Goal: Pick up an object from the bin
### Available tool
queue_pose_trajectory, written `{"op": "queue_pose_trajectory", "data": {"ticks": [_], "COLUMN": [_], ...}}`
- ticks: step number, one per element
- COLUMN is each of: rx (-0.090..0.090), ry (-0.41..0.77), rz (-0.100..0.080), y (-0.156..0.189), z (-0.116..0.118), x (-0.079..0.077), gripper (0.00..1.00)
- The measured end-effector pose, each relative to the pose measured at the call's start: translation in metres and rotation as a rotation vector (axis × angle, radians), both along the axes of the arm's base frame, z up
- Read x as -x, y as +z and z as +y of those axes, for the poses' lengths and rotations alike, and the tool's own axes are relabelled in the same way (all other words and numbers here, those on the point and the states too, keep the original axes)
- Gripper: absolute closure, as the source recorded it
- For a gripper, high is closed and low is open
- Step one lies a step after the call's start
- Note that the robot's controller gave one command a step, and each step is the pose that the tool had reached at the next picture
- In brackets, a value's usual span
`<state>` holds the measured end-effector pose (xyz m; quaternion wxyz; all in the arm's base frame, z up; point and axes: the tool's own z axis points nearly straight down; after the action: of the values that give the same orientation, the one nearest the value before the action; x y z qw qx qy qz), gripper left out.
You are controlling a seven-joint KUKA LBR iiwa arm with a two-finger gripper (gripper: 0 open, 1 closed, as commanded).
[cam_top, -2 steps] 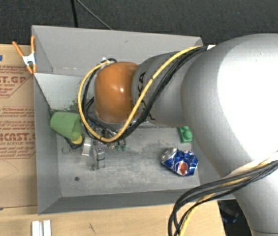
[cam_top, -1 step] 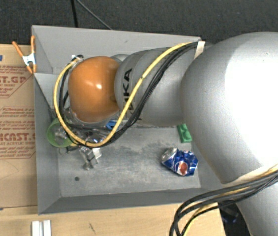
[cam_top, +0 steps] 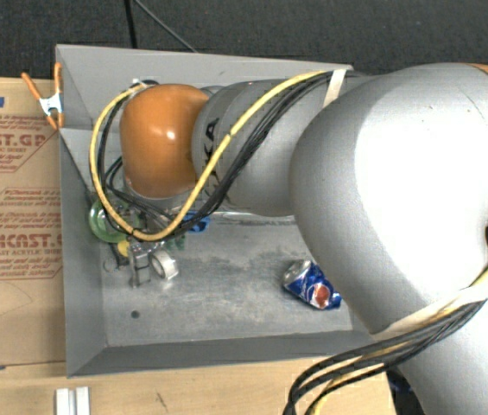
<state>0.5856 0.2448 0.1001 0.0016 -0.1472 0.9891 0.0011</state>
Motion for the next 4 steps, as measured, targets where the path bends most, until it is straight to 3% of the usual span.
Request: {"op": "queue_pose_trajectory", "data": {"ticks": [1,2,3,4], "rx": [-0.002,-0.004,-0.009,-0.002], "ry": [-0.284,-0.283,-0.283,-0.283], "rz": [-0.001,-0.003,-0.012,-0.001], "y": [-0.03,-0.029,-0.025,0.004], "z": [-0.001,0.0,0.001,0.002], "x": [0.008,0.008,0.005,0.004], "gripper": [0.0,0.0,1.0,1.0]}}
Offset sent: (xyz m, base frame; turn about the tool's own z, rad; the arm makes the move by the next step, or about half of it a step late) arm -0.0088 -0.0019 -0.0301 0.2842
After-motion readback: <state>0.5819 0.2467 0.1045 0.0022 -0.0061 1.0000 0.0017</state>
